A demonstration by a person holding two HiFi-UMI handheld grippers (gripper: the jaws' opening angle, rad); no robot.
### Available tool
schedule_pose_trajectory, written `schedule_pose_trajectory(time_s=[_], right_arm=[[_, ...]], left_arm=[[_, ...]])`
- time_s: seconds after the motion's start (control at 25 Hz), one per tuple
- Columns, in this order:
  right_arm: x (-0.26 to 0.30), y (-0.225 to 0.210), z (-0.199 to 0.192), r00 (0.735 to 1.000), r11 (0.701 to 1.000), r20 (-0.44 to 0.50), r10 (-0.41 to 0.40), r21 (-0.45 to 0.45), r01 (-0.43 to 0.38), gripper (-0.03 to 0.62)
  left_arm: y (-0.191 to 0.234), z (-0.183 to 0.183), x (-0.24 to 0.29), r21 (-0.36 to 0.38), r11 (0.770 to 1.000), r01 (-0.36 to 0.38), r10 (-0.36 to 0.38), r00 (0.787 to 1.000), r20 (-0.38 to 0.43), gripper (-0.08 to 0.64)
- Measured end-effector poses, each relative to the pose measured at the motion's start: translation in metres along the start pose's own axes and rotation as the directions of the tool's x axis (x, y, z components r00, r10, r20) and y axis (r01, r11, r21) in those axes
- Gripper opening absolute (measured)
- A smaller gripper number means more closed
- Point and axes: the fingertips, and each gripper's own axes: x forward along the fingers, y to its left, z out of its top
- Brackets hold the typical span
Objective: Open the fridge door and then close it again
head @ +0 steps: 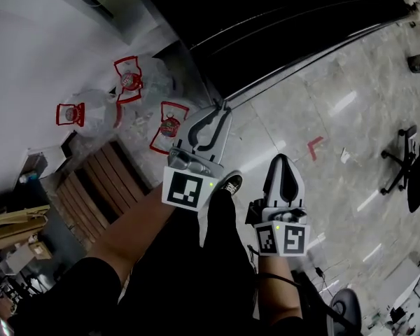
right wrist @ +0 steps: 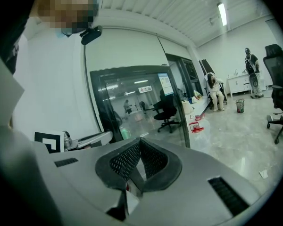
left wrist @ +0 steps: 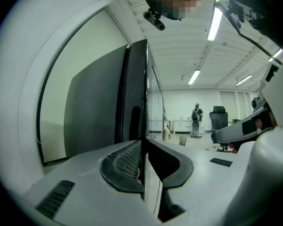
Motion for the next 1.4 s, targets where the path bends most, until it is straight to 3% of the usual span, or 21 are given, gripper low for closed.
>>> schedule_pose_trajectory(time_s=[0.56,0.68,0.76,0.92,1.08,1.4], right_arm=[[-0.022,-0.027,0.000,1.000,1.000,0.009,-0.003,0.006,0.003,0.015],[-0.027,-0.034,0.001,1.000,1.000,0.008,-0.011,-0.003,0.011,0.015],[-0.033,-0.043,0.004,0.999,0.999,0.016,-0.029,-0.018,0.030,0.015],[-0.054,-0.072,0.009,0.995,0.995,0.022,-0.099,-0.024,0.099,0.015],[-0.078,-0.103,0.014,0.987,0.987,0.036,-0.155,-0.026,0.156,0.015],[-0.101,-0.138,0.017,0.980,0.981,0.046,-0.193,0.002,0.194,0.015]], left_arm=[[-0.008,0.008,-0.003,-0.049,0.996,-0.075,0.076,0.997,0.019,0.048],[-0.052,-0.002,-0.014,0.053,0.998,0.040,-0.038,0.998,-0.041,0.039],[-0.089,-0.011,-0.021,0.062,0.994,0.088,-0.082,0.993,-0.087,0.037],[-0.146,-0.006,-0.022,0.042,0.999,0.030,-0.029,0.999,-0.023,0.034],[-0.176,-0.002,-0.018,0.035,0.998,-0.047,0.047,0.999,0.005,0.034],[-0.209,-0.003,-0.011,0.049,0.997,-0.062,0.062,0.998,0.003,0.032]])
